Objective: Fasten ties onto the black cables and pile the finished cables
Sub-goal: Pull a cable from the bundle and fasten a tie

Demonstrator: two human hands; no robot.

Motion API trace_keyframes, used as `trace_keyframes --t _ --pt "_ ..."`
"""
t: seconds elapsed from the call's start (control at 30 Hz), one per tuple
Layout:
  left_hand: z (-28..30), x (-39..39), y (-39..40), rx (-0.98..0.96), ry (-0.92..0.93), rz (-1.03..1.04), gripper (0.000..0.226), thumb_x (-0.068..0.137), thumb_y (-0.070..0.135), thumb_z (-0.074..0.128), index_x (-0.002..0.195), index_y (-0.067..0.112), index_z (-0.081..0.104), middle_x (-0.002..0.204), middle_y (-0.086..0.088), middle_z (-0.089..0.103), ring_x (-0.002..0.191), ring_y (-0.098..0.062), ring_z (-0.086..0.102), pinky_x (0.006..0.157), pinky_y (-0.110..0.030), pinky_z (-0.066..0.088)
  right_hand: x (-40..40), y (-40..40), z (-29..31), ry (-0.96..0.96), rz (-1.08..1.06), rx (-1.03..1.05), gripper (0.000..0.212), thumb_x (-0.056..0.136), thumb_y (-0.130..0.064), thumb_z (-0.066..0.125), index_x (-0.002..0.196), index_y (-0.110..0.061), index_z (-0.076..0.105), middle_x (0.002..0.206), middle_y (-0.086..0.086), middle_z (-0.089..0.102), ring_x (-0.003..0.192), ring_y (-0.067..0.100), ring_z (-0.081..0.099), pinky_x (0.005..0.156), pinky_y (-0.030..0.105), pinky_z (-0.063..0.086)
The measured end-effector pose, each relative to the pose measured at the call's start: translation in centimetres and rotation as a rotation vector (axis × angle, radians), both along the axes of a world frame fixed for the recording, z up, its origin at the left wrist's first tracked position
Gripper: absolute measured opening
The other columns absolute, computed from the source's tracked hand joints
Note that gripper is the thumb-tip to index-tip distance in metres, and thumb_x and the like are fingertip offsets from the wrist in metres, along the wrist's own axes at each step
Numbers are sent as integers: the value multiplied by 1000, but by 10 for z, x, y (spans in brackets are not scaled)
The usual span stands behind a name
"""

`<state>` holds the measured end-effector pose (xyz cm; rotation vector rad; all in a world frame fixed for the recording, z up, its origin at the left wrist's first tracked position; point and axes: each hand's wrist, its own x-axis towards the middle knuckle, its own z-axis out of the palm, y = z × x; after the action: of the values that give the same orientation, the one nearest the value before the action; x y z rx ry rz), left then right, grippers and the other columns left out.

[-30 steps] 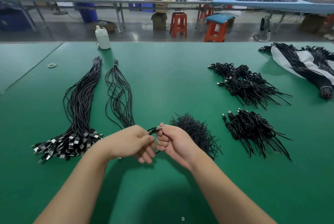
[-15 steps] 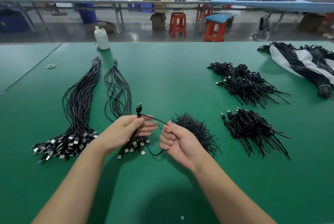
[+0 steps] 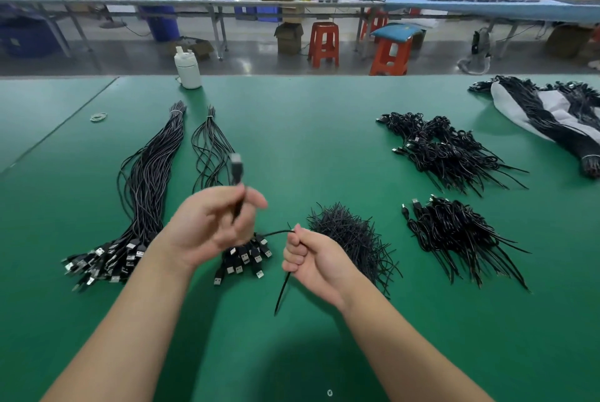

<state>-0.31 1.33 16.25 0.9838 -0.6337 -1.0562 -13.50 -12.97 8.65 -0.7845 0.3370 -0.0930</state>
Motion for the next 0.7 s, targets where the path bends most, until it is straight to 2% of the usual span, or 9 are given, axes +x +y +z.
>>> trace_keyframes --t 0.13,0.2,0.3,0.4,0.47,0.5,0.6,0.67,0.7 --pt "-8 -1 5 452 -556 -314 38 104 22 44 101 -6 69 67 -20 67 34 -15 40 49 -31 30 8 -4 14 -31 37 -121 33 102 -22 47 72 -13 56 58 -3 32 54 12 26 57 27 26" --pt "-12 -6 0 585 -639 -272 36 108 20 37 104 -1 65 77 -20 72 39 -18 52 47 -29 39 9 -5 20 -42 71 -224 32 105 -20 43 76 -12 55 58 -4 31 55 12 26 57 26 26" --pt "-20 -11 -8 615 -699 -102 32 108 22 35 107 3 61 89 -10 77 53 -23 67 48 -28 49 7 -5 27 -36 86 -342 32 107 -18 39 78 -11 53 60 -2 30 56 11 26 56 23 27" --pt "-30 -11 -12 590 -829 -18 31 107 22 38 101 6 64 96 -4 77 80 -29 74 71 -41 58 5 -3 33 -56 92 -432 33 107 -16 37 78 -10 52 61 -1 31 55 11 28 56 24 27" --pt "-37 -10 -11 543 -782 -20 29 107 18 40 103 6 66 103 -8 76 98 -26 73 91 -45 56 4 -3 37 -71 100 -463 33 107 -15 37 78 -10 52 62 1 32 56 11 29 57 24 29" --pt "-40 -10 -10 509 -740 -25 27 107 17 41 103 10 67 106 -6 76 104 -22 71 96 -40 54 3 -4 39 -75 106 -481 33 107 -14 37 78 -9 52 62 1 33 56 11 29 57 25 28" --pt "-43 -9 -7 434 -737 12 28 106 18 44 99 23 70 107 6 75 109 -12 68 96 -18 49 0 -5 38 -68 116 -583 33 107 -14 39 77 -10 54 62 2 36 57 11 31 56 24 28" --pt "-44 -14 -12 328 -609 104 29 106 21 40 114 22 68 117 5 73 115 -10 65 99 -18 46 -2 -2 36 -28 120 -741 34 106 -15 43 76 -15 59 61 -2 44 58 11 37 57 24 33" --pt "-44 -18 -16 244 -451 175 31 106 22 38 121 17 64 121 0 71 118 -14 64 101 -22 47 -2 0 34 5 131 -848 34 105 -15 45 75 -18 61 62 -5 49 60 12 42 60 25 37"
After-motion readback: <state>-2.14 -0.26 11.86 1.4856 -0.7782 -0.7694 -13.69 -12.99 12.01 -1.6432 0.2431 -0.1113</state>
